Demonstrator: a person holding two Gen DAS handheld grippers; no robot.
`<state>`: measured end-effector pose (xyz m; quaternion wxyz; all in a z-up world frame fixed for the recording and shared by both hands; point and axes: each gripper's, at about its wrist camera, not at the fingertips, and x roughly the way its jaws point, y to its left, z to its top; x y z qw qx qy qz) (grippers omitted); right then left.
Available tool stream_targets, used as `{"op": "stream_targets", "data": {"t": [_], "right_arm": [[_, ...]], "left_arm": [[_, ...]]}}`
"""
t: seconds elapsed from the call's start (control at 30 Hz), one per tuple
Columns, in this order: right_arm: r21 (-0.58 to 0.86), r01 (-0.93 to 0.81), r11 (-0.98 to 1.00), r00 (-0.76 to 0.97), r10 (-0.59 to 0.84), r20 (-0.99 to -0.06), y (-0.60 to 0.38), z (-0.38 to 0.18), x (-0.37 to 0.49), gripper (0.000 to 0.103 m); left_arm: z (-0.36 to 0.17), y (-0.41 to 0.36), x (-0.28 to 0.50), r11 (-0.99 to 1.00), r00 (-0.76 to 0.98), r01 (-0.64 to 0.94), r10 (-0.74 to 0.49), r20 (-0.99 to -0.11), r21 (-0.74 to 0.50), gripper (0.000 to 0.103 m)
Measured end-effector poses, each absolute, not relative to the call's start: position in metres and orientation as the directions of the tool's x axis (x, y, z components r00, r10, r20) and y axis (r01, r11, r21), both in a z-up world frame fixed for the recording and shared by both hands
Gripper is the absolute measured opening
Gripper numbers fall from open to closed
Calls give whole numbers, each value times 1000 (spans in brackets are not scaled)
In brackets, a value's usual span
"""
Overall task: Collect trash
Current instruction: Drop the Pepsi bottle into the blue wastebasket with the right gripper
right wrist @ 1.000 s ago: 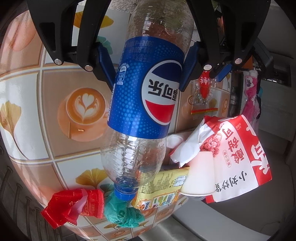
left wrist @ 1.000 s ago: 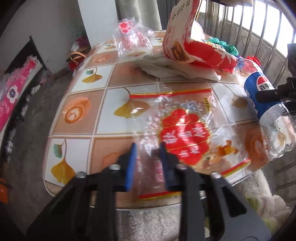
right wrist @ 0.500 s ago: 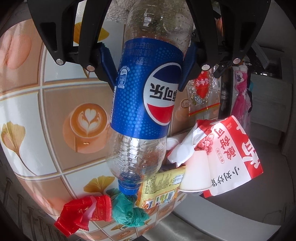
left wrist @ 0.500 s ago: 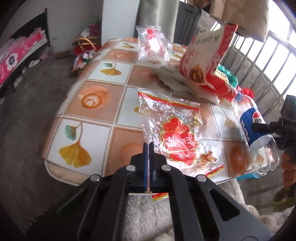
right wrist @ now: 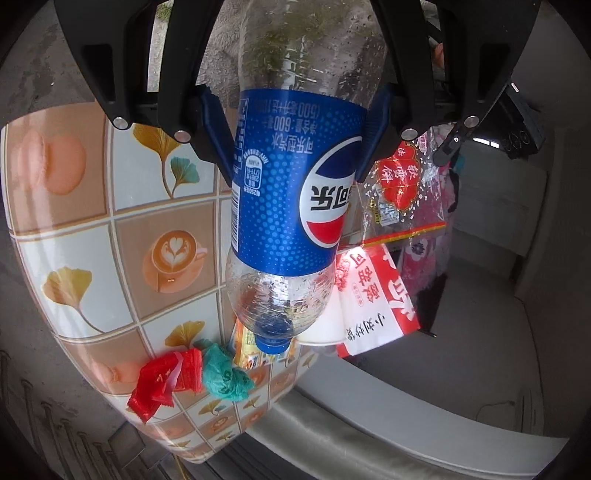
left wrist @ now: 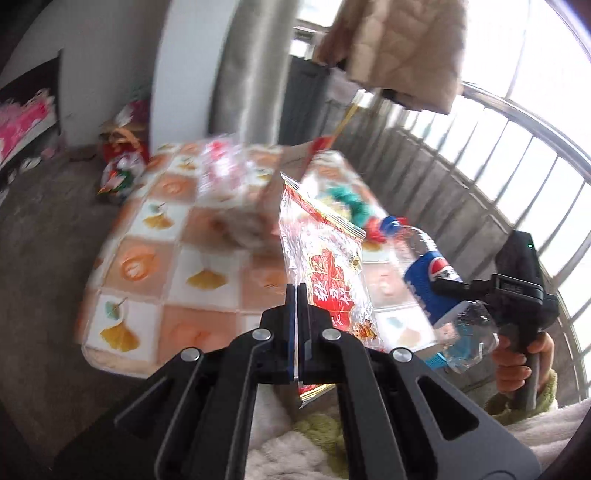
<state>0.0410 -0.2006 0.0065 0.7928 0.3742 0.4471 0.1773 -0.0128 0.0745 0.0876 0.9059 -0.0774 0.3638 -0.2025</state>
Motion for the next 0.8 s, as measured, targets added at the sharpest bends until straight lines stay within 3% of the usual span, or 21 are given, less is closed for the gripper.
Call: {"op": "stream_targets", "data": {"t": [0.2,0.4,0.53,0.8], "right_arm": [[771,145,621,673,509,-537,-263,15,-13,61],[767,371,523,796,246,-553,-358,-5,-84,61],[764,534,361,787,117,-605,-420,-48,-123,61],[753,653,89,746,98,-659,-518,-147,-145,62]], "left_arm": [[108,-15,0,793,559,538,-590,-583,-287,0],[110,-152,28,633,361,724,-685,-633,-273,0],[82,-264,46,555,224,788,-661,-716,-265,0],[-7,-465,62,448,107,879,-521,-847,-165,0]]}}
